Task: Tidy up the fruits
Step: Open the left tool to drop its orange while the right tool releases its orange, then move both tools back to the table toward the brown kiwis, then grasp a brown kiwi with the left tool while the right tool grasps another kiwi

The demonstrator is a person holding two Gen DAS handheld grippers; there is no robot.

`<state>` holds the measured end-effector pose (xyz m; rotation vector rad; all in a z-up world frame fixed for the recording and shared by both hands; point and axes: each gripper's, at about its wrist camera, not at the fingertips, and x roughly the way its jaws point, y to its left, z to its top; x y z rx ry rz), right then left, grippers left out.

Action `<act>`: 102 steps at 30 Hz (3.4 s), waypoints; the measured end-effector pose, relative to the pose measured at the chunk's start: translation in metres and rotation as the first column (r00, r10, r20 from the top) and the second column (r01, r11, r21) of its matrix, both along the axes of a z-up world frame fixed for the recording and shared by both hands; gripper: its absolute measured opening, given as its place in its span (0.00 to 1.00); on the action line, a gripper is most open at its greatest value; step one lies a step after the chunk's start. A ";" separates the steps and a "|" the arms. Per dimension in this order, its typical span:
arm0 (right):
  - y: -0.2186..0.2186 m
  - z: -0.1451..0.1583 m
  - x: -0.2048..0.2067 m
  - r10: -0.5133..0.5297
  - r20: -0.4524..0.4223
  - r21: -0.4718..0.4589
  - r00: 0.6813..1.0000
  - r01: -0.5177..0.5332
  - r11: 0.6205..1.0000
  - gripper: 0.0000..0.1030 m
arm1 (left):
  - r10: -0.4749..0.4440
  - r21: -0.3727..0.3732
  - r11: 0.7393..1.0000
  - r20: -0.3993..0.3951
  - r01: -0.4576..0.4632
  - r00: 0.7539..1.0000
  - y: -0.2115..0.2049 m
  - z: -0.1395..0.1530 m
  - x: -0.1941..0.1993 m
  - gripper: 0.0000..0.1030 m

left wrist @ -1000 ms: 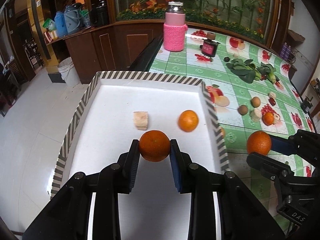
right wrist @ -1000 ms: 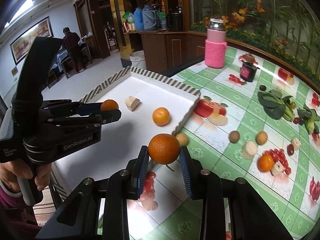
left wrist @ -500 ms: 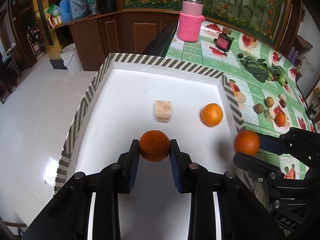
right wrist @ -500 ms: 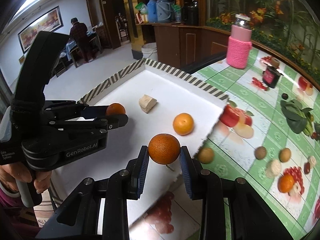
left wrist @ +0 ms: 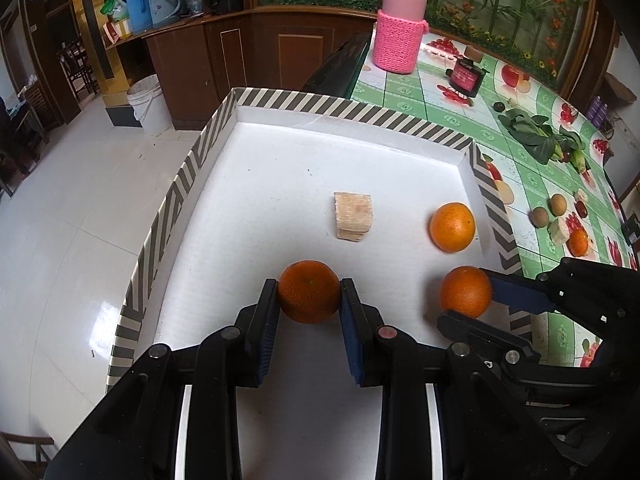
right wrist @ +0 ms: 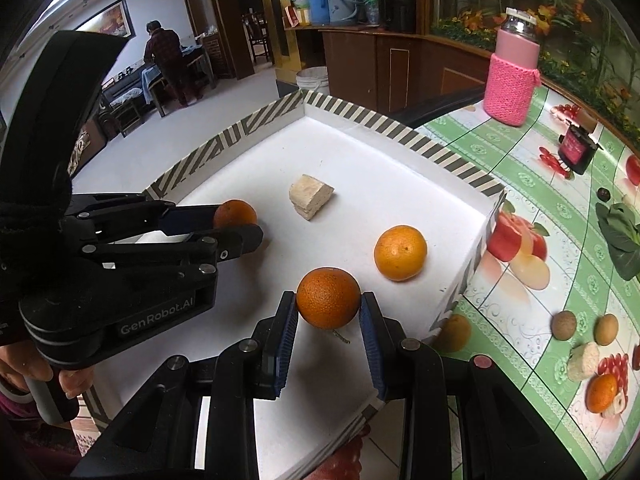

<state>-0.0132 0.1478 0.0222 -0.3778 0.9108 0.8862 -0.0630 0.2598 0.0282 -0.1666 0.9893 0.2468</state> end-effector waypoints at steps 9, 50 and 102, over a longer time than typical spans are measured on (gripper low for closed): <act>-0.009 0.006 -0.001 -0.023 -0.016 0.030 1.000 0.024 0.999 0.43 | 0.015 -0.044 0.999 0.002 -0.015 1.000 0.008 -0.002 0.000 0.58; -0.226 0.012 0.012 -0.369 -0.015 0.036 0.929 0.369 0.929 0.62 | -0.689 0.173 0.684 -0.169 0.709 0.705 -0.160 0.018 0.063 0.68; -0.116 -0.015 0.118 -0.127 0.005 -0.117 0.992 0.127 0.985 0.22 | -0.638 -0.042 0.770 -0.087 0.637 0.765 -0.145 0.005 0.079 0.20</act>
